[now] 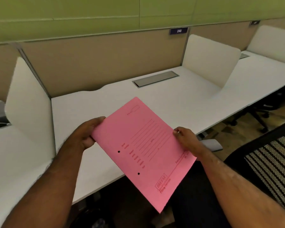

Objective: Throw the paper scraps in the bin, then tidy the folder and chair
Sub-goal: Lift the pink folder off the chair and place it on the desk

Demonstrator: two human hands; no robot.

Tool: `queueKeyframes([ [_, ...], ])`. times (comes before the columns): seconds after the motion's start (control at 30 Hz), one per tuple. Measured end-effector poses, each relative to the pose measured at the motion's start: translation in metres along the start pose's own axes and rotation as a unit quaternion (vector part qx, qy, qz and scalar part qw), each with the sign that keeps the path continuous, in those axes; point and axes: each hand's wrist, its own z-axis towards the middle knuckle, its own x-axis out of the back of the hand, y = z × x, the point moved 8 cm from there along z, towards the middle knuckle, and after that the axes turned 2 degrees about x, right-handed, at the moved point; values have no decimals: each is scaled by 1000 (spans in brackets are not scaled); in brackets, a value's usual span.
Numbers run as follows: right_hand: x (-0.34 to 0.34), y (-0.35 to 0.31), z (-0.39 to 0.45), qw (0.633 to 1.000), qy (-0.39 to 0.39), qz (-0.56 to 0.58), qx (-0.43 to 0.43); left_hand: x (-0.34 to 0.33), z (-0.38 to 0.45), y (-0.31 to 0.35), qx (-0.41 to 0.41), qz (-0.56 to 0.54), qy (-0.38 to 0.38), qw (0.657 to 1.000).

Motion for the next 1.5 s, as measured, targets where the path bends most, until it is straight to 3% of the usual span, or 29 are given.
queueKeyframes([
  [0.1, -2, -15, 6, 999, 30, 40, -4, 10, -2, 17, -13, -139, 8, 990],
  [0.2, -6, -26, 14, 995, 71, 71, -20, 8, -6, 25, -32, -186, -30, 982],
  [0.33, -20, -34, 22, 976, 109, 174, -69, -4, -13, 11, -25, -135, -74, 988],
  [0.57, -37, -51, 36, 948, 131, 270, -106, -4, -10, -21, -33, -30, -18, 999],
  [1.0, -66, -47, 125, 975, 82, 178, -105, 6, 67, -28, -36, 50, 85, 994],
  [1.5, -98, -22, 376, 986, -22, 127, -105, -14, 285, -2, 23, 36, 155, 987],
])
